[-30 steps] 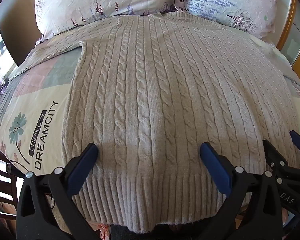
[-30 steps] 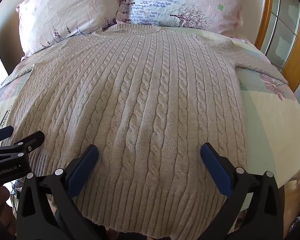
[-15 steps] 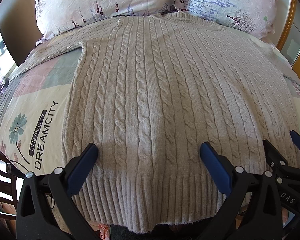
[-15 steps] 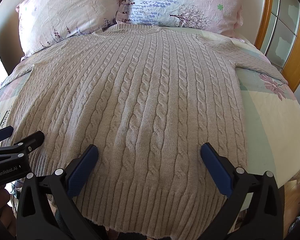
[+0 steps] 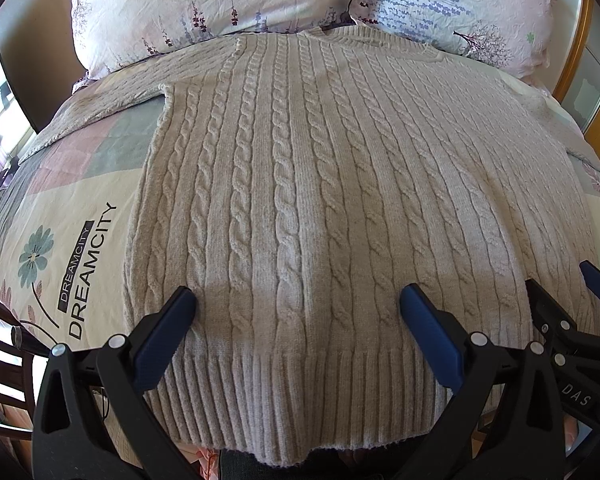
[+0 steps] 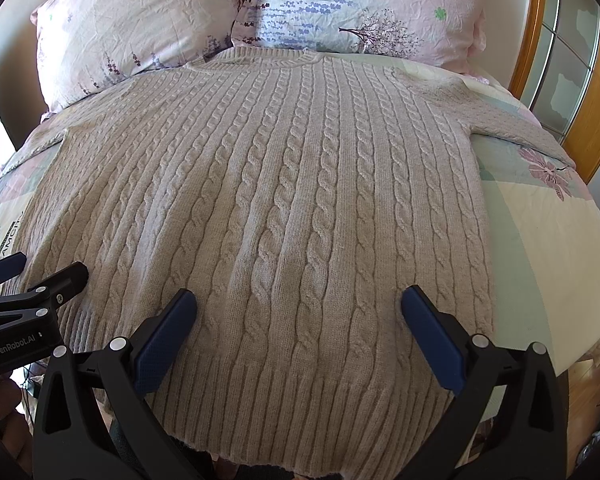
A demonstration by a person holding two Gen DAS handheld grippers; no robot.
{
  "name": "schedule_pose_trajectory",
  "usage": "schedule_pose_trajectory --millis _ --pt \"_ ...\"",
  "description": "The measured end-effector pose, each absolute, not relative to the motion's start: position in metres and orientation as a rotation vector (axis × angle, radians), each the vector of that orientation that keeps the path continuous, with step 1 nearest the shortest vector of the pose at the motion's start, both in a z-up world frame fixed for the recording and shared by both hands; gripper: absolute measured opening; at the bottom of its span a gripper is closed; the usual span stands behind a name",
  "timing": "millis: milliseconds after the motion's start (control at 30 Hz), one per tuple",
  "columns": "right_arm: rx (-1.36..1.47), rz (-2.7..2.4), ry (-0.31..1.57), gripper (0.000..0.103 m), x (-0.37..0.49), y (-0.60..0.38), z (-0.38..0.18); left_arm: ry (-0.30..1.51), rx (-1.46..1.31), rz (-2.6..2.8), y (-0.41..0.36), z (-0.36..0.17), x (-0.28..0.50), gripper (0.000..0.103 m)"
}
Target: Fold small clothes
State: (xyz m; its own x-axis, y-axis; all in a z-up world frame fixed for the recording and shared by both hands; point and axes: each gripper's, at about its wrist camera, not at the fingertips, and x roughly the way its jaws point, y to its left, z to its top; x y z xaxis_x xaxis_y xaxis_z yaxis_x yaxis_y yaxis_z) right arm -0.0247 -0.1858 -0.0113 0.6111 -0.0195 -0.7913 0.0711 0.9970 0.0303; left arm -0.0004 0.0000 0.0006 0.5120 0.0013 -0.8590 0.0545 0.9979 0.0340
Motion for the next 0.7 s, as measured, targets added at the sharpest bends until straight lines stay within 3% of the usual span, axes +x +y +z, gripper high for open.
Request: schedule_pose_trajectory --millis 700 --pt "0.060 -0.053 0.917 0.102 -0.0237 -0.1841 -0.0111 1.030 0.059 -0.032 0.0000 0.0007 -0.0004 0.101"
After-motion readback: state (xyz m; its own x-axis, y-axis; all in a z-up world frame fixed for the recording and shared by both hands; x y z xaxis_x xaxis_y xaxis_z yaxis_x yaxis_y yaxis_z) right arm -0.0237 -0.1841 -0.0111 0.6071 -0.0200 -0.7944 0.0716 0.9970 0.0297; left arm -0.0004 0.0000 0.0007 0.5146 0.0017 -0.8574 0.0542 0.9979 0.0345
